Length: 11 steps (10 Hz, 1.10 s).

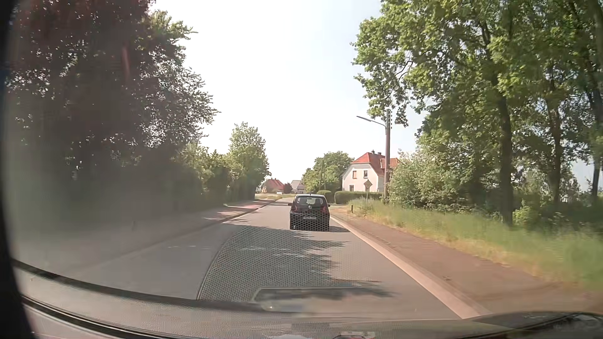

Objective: Follow the waypoints while adhering to traffic rules and regulations

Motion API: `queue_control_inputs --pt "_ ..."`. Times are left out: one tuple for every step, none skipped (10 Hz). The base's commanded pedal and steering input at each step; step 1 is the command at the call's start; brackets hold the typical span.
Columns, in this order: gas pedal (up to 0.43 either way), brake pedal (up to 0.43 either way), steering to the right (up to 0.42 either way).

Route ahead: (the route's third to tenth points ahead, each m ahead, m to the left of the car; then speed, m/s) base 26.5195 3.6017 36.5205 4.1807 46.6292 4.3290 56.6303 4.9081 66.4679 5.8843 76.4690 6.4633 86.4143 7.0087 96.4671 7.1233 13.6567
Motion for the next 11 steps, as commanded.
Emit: queue_control_inputs --pt "0.169 0.0 -0.013" --pt "0.177 0.0 -0.013" --pt "0.177 0.0 -0.013" --pt "0.189 0.0 -0.013" --pt "0.189 0.0 -0.013" --pt "0.189 0.0 -0.013" --pt "0.189 0.0 -0.013" --pt "0.189 0.0 -0.013" --pt "0.189 0.0 -0.011" --pt "0.189 0.0 -0.009" --pt "0.189 0.0 -0.008"
